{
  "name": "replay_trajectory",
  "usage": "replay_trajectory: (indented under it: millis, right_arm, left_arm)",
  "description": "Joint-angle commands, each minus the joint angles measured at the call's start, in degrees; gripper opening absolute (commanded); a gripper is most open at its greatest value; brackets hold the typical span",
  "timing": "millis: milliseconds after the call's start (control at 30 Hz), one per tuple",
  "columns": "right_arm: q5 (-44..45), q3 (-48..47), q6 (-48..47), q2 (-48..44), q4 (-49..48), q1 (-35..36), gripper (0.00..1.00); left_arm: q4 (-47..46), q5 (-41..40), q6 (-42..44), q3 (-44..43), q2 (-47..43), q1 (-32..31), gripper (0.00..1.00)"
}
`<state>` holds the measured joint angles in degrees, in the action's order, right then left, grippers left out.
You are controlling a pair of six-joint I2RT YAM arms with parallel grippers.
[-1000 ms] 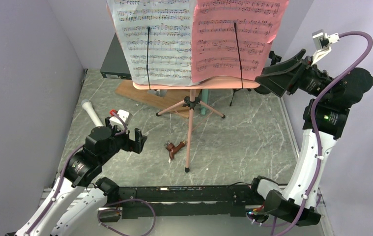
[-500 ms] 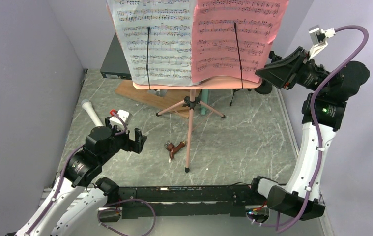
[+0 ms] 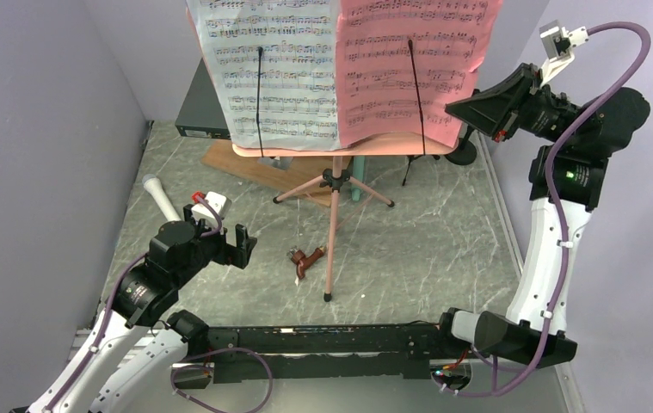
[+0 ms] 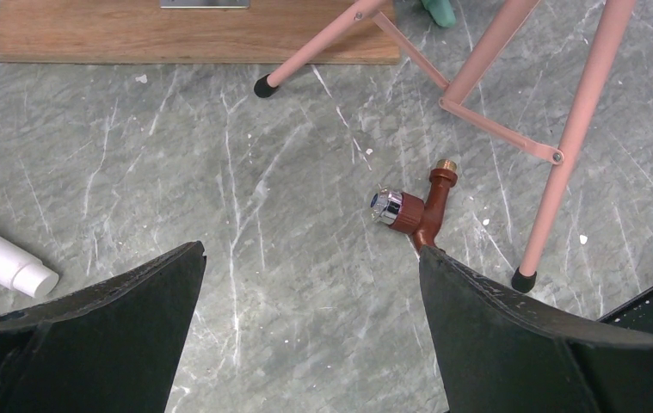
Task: Pack up the instrument practice props
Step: Pick up the sheet music from the music stand.
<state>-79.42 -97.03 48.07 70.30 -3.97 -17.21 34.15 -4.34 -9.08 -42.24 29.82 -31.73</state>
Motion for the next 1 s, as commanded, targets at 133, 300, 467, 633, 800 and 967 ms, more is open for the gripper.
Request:
replay_trajectory:
  millis: [133,300,467,633,800,967]
  right_arm:
    - [-0.1,-7.2,2.0,0.0,-4.1,-4.1,0.00]
    - [-1.2,-9.4,6.2,0.7,-8.8,-8.5,0.00]
    - [-1.4,-7.4,9.6,0.8,-12.1,-9.7,0.00]
    - [-1.7,-9.0,2.1,0.9,-3.7,-10.2,0.00]
    - [-1.7,-13.2,1.8,2.5,-4.0,-10.3,0.00]
    - [-1.3,-15.7,5.6,4.7,-8.5,-10.0,0.08]
  left_arm:
    - [0.0,1.9,0.8,-0.6,-0.3,0.3,1.00]
    - [0.0,2.0,0.8,-0.6,-0.3,0.3,1.00]
    - [-0.1,2.1,0.9,-0.5,-0.2,0.3,1.00]
    - [-0.1,2.2,1.0,-0.6,-0.2,0.3,1.00]
    - [-0.1,2.2,1.0,-0.6,-0.1,0.3,0.99]
    - [-0.1,2.1,0.9,-0.6,0.0,0.4,0.99]
